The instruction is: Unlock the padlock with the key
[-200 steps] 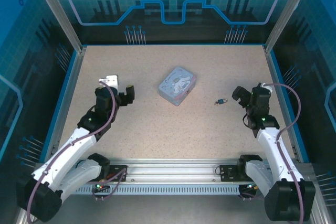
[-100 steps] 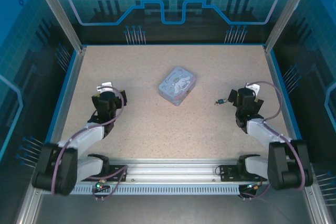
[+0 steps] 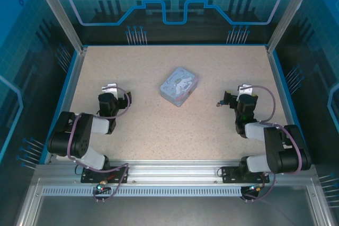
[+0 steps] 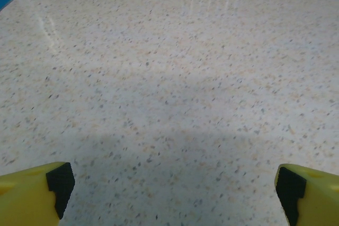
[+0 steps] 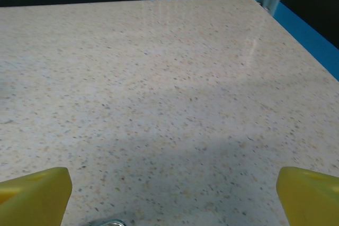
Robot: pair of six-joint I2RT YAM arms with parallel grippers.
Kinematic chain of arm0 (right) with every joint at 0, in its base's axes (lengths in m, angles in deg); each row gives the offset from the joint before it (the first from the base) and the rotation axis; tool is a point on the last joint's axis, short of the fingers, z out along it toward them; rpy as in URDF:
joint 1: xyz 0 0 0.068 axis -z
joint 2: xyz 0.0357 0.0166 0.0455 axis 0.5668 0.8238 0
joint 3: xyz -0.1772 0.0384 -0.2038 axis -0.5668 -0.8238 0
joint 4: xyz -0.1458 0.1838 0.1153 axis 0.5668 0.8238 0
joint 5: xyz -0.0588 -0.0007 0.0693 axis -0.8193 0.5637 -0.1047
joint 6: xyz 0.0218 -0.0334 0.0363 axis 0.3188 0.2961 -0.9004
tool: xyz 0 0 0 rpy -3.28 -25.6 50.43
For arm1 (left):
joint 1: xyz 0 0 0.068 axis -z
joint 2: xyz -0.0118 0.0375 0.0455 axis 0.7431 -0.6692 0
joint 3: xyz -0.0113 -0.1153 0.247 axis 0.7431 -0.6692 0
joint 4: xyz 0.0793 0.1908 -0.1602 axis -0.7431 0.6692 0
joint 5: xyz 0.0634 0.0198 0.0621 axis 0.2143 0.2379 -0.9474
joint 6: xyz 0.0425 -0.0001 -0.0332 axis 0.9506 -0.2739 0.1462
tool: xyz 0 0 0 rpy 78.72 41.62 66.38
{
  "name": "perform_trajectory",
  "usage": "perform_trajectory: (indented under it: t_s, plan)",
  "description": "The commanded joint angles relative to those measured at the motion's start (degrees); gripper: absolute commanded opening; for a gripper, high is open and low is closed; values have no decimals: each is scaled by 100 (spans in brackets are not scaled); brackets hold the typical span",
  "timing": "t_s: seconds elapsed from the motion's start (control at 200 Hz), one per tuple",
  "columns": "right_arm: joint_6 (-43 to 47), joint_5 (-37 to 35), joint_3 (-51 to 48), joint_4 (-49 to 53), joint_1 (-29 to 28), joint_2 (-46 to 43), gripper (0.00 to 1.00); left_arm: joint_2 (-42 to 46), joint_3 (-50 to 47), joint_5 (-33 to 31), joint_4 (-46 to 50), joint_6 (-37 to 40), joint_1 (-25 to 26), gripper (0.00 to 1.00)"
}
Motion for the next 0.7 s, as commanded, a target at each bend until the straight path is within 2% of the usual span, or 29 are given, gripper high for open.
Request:
perform_trajectory:
  t_s: [0.0,0.045,0.105,0.145,0.185,0.295,0.39,0.635,0.695]
  plan:
    - [279,1029,-42,-793,189,315,100,32,171,556,-125,95,-80,99]
    - [394,1147,-105,-1535,185,786,100,20,169,626,-162,78,-110,99]
    - [457,1276,367,-201,136,569,100,26,175,737,-129,51,-160,99]
    - [577,1325,461,-424,88,779,100,22,186,741,-112,51,-169,99]
    - [557,1334,565,21,83,666,100,23,191,759,-101,46,-169,99]
    - [581,1297,530,-171,65,718,100,15,206,752,-89,43,-170,99]
    - [718,891,593,-33,-169,723,100,11,208,758,-74,40,-169,99]
    - [713,1017,613,-18,-124,730,100,14,217,777,-64,25,-187,99]
    - [676,1275,641,43,-16,731,100,8,221,769,-61,25,-187,99]
